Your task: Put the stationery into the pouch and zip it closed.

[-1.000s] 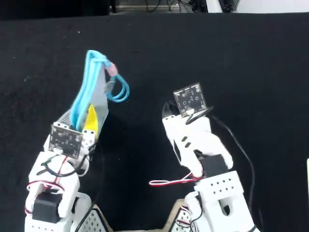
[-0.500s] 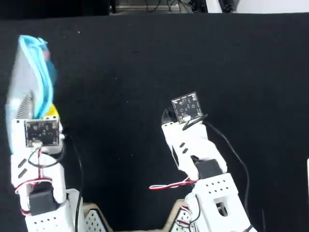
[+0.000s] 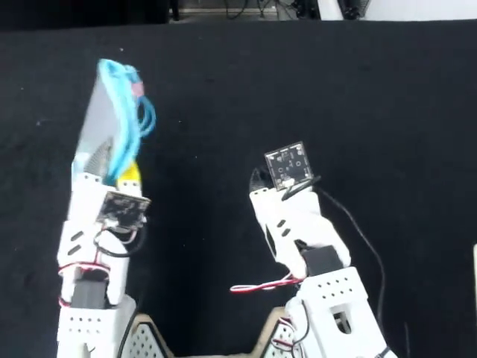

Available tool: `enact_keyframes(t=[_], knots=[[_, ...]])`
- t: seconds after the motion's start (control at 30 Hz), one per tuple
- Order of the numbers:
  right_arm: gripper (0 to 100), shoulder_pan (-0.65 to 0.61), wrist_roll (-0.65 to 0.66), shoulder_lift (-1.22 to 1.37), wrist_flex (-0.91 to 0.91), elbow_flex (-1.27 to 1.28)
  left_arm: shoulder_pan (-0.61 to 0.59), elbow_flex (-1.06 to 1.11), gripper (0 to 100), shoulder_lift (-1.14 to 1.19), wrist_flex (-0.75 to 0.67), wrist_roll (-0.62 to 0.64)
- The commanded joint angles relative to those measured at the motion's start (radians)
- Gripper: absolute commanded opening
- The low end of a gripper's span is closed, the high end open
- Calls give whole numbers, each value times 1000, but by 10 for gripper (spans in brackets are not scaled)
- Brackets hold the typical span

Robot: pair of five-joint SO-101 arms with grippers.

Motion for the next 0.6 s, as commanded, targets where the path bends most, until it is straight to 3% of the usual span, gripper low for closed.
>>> enact_keyframes(t=[0.0,0.13,0.3,0.57], knots=[[11,11,-6,-19,-23,-1,87,-13,33,21,6,5],[11,11,-6,-19,-23,-1,110,-41,52,72,23,87],[11,11,-6,-19,-23,-2,108,-260,143,236,252,304],[11,11,-6,-19,-23,-2,130,-576,141,760,307,358]])
